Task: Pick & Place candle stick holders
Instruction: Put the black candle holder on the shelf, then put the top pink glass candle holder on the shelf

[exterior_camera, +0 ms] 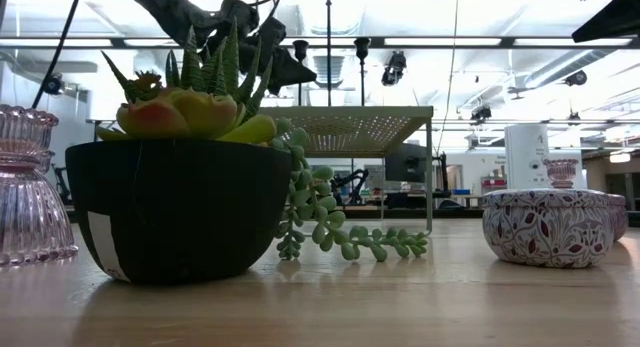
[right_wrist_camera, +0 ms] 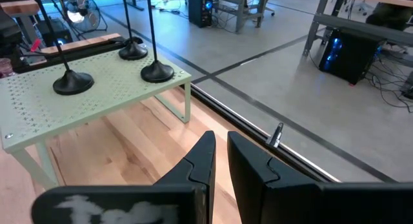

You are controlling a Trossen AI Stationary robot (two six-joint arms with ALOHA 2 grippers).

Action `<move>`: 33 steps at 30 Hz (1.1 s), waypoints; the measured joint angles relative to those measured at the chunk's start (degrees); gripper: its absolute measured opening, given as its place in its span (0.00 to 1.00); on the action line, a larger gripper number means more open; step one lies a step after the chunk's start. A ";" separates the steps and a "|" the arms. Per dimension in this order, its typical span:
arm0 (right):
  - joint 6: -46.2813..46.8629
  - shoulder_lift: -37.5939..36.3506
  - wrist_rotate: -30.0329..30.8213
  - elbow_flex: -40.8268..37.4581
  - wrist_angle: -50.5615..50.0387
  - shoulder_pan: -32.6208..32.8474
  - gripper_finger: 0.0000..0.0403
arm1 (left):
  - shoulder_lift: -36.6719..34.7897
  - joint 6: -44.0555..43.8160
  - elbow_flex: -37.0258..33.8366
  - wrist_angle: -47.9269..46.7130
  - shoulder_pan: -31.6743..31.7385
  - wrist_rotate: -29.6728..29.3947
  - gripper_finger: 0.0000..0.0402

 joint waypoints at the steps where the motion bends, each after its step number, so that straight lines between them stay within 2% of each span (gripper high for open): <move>1: 0.01 0.00 0.00 0.00 0.01 0.01 0.08 | 0.00 0.00 0.00 0.02 -0.02 0.00 0.11; 13: 0.01 0.00 0.00 0.00 -0.01 0.01 0.08 | -0.05 -1.91 -0.02 0.00 -0.02 -0.15 0.38; 19: 0.01 0.00 0.02 0.00 0.00 0.00 0.08 | -2.09 -2.56 -0.02 -3.28 0.66 -0.17 0.46; 25: 0.00 0.00 0.01 0.00 0.01 0.00 0.08 | -6.04 2.72 -0.04 -16.31 2.43 -1.01 0.48; 33: -0.01 0.00 0.00 0.00 0.01 -0.01 0.08 | -14.36 7.02 -0.04 -35.73 3.30 -8.77 0.48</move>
